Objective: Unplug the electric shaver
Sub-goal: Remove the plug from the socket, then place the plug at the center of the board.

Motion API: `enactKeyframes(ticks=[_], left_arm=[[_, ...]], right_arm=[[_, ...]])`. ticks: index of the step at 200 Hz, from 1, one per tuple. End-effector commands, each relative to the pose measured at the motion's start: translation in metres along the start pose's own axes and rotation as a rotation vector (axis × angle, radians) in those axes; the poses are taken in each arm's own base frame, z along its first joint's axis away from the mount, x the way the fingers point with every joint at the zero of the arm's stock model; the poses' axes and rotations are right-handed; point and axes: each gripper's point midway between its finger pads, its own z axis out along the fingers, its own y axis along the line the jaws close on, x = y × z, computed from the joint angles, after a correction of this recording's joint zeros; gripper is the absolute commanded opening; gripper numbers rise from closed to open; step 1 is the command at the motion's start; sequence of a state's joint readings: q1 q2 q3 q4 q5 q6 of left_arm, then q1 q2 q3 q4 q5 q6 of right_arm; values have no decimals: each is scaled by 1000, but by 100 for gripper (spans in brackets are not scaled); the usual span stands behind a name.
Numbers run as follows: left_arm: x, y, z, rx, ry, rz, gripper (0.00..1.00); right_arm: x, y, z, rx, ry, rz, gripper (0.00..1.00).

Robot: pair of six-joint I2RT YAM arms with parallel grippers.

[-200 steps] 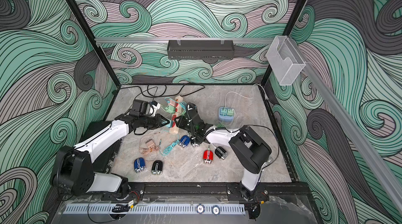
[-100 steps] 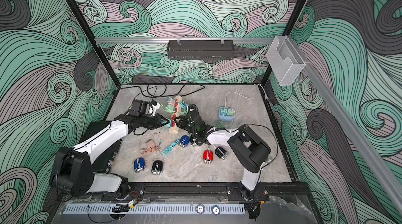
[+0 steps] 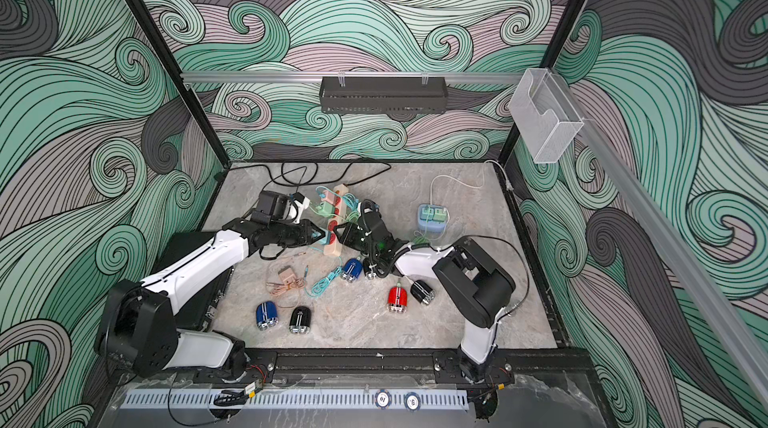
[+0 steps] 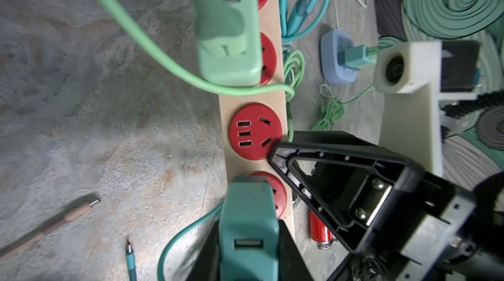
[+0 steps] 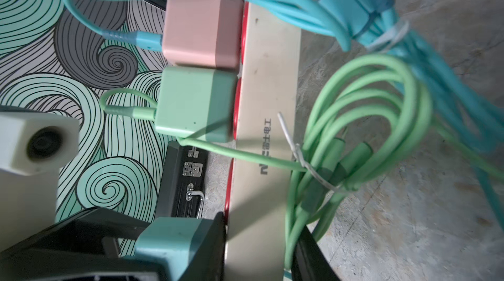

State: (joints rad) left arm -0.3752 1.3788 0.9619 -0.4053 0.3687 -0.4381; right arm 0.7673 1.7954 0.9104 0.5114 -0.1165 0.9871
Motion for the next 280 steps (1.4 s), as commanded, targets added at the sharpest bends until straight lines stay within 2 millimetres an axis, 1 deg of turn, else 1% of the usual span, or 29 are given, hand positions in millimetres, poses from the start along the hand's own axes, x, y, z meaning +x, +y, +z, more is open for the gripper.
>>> enactKeyframes(ticks=[1,9,33,46,62,75,87,102,127,150,177,204,227,237,261,280], left_arm=[[-6,-15,-24,-97,-31,94,0],[-4,-18,-21,-103,-25,106,0],[-2,-22,-15,-109,-3,101,0],[-4,-16,-15,-121,0,45,0],[-9,-14,-19,-72,-11,10,0],[-13,-7,-23,-31,-22,-28,0],[-16,5,-26,-3,-33,-65,0],[-18,15,-29,42,-45,-100,0],[-17,24,-31,62,-43,-113,0],[-15,21,-33,69,-37,-85,0],[-11,19,-37,64,-25,-84,0],[11,25,-40,-2,49,-86,0],[40,30,-40,-75,138,-79,0],[49,32,-39,-101,160,-69,1],[68,38,-30,-140,215,-70,2],[80,38,-19,-145,268,-83,4]], right_arm=[[-39,-94,-9,334,-148,-3,9],[-39,-94,-8,334,-147,-5,9],[-39,-91,-8,320,-146,-10,9],[-39,-91,-9,313,-149,-10,8],[-40,-90,-11,303,-158,-9,8],[-41,-88,-12,289,-162,-8,8],[-40,-87,-11,279,-162,-5,8],[-41,-84,-11,264,-161,-4,8],[-42,-81,-11,253,-162,-2,8],[-43,-77,-9,234,-160,-4,9],[-43,-69,0,173,-152,10,9],[-43,-59,17,69,-132,57,10],[-43,-50,29,1,-122,84,10],[-44,-47,35,-13,-118,92,11],[-44,-46,44,-15,-99,116,13],[-41,-44,50,-14,-82,124,14]])
